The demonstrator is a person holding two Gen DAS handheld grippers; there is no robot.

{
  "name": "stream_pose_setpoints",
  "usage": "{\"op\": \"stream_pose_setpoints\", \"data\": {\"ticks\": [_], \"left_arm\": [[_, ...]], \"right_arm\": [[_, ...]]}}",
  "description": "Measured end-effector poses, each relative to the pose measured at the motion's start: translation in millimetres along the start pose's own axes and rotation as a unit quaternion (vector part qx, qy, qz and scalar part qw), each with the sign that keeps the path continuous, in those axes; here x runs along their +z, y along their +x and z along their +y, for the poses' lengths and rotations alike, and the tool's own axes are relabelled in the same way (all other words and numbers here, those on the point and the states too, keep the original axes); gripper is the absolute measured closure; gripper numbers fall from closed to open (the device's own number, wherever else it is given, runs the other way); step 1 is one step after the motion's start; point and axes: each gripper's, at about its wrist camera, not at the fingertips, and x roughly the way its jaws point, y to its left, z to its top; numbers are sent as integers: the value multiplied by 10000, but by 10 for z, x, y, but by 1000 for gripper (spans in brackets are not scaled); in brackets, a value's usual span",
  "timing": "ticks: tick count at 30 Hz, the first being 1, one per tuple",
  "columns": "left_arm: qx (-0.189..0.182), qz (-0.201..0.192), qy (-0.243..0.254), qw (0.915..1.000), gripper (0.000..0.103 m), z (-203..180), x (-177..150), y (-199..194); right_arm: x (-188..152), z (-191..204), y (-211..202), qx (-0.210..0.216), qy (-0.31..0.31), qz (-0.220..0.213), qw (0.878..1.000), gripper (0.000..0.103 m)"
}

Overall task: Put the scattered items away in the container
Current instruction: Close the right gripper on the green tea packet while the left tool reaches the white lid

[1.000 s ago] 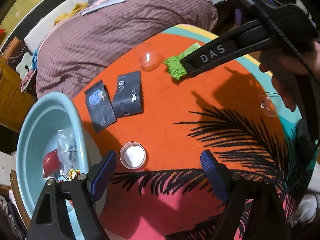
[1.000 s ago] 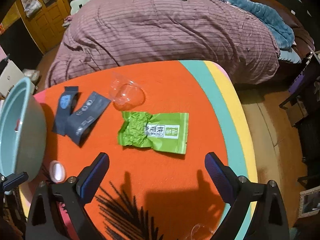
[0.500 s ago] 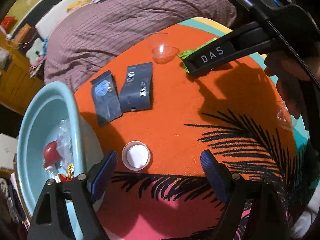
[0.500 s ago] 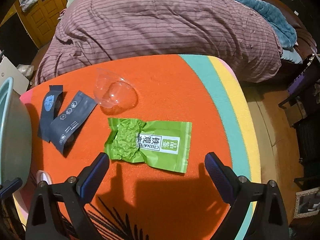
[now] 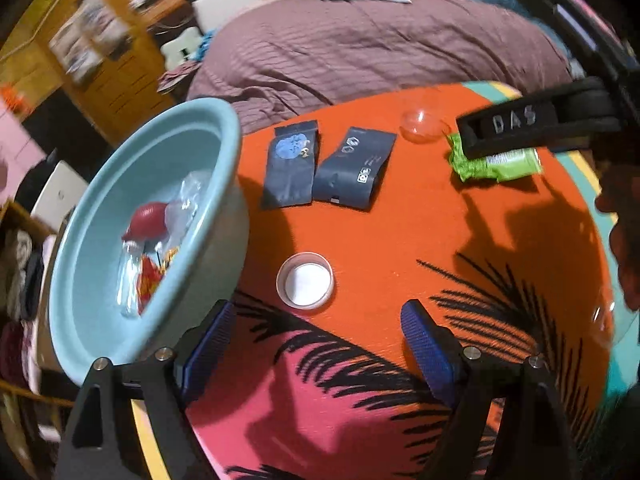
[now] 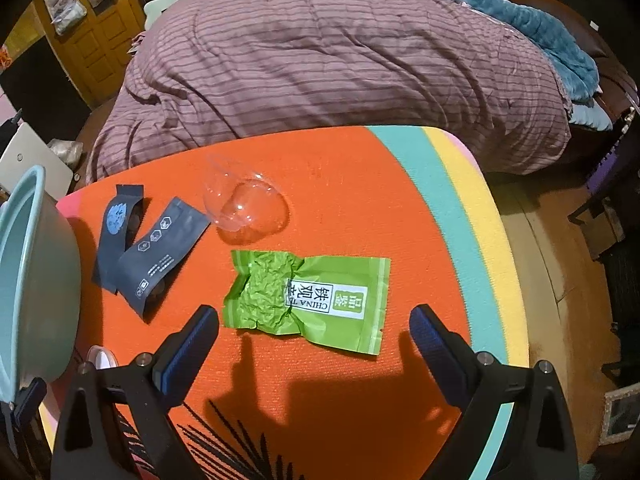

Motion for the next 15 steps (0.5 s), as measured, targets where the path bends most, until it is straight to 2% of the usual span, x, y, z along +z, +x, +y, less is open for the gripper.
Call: {"op": "stream_pose_setpoints", "data": {"ticks": [5,8,11,15], "left_arm": [[-202,-265,-610,9976,14,12,-53,-59],[-297,-519,-722,9956,14,-37,-90,-112],[-370,-351,-863,9950,14,-22,-30,62],[-340,-82,-1309,9908,14,112,-22,286]], "right_arm": [[-30,-7,52,-133,-62,39,9999,4],[-37,-36,75,-183,-28,40,9998,4],[-33,-51,83,-202,-42,74,9998,4],[-19,-34,44,-146,-110,-33,9998,4]]}}
